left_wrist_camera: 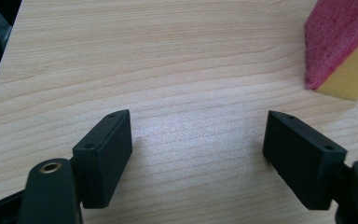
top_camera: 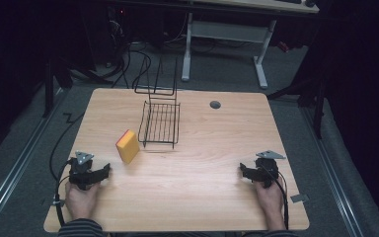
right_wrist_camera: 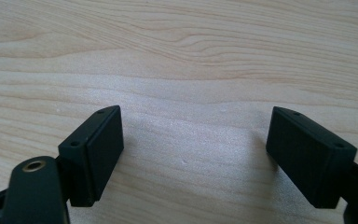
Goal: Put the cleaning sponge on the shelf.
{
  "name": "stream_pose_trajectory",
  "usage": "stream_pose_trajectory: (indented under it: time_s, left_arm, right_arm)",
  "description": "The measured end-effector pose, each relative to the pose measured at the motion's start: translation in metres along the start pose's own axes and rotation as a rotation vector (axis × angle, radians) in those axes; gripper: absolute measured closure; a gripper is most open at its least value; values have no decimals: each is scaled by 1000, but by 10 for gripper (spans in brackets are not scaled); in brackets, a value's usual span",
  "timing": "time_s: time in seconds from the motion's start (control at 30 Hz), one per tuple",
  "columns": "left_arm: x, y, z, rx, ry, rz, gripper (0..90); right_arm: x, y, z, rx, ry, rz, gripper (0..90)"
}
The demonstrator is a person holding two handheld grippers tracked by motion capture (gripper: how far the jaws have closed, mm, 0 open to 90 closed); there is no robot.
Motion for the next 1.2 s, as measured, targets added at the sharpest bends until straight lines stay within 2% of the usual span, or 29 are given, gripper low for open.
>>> stream_pose_trajectory:
  time_s: [0.93, 1.0, 1.13, 1.2]
  left_arm:
    - [0, -3, 0, 3, -2, 9, 234]
    - [0, -3, 0, 17, -5, 17, 234]
    - [2, -1, -1, 93, -31, 49, 234]
    - [2, 0, 0, 89, -31, 62, 234]
  right_arm:
    - [0, 0, 0, 5, -1, -3, 189]
    - [0, 0, 0, 6, -1, -2, 190]
    - [0, 0, 0, 8, 0, -6, 190]
    - [0, 0, 0, 8, 0, -7, 190]
Point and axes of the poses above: each handheld gripper's, and its own axes: x roughly backward along the jaws, z roughly out of its underside, y roughly to its left, the point moved 5 cm from there along -x, roughly forward along the jaws, and after that the axes turned 7 degrees about -y, right-handed, at the moved point
